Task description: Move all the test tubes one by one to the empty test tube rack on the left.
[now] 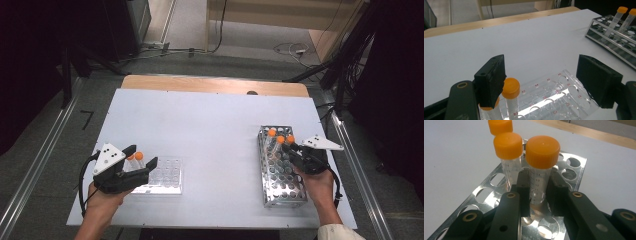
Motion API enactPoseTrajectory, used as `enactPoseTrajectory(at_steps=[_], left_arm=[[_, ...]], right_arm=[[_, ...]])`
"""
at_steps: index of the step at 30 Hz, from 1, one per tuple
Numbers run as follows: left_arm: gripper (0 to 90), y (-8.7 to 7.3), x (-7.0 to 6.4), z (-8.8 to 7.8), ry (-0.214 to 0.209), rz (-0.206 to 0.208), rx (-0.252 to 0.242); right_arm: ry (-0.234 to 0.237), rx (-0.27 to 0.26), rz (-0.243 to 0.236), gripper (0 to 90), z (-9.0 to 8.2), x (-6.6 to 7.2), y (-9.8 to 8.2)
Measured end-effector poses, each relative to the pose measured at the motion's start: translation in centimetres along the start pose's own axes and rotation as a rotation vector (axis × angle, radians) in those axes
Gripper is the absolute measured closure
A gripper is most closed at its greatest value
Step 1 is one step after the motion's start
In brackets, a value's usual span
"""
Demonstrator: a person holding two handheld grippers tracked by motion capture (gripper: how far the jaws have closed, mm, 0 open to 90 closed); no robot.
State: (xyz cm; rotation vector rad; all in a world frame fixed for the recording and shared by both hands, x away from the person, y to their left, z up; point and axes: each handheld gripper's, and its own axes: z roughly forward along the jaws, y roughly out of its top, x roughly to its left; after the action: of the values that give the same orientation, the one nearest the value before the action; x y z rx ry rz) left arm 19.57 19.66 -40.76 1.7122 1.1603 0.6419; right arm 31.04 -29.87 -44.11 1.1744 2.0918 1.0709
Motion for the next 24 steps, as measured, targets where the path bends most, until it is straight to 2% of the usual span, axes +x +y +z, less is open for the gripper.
enactPoseTrajectory(at_steps=[7, 16, 24], left_arm=[[23.9, 0.0, -0.1, 0.1, -0.001, 0.004, 0.0], [22.4, -0.1, -0.1, 0.2, -0.003, 0.004, 0.01], [21.3, -0.1, -0.1, 0.3, -0.001, 0.002, 0.012]], right_arm=[[-0.001, -0.034, 0.009, 71.6, -1.0, 0.0, 0.6], [-0.018, -0.093, -0.006, 71.8, -3.1, 0.5, 2.6], [-0.012, -0.119, -0.029, 71.9, -5.2, 1.4, 3.3]])
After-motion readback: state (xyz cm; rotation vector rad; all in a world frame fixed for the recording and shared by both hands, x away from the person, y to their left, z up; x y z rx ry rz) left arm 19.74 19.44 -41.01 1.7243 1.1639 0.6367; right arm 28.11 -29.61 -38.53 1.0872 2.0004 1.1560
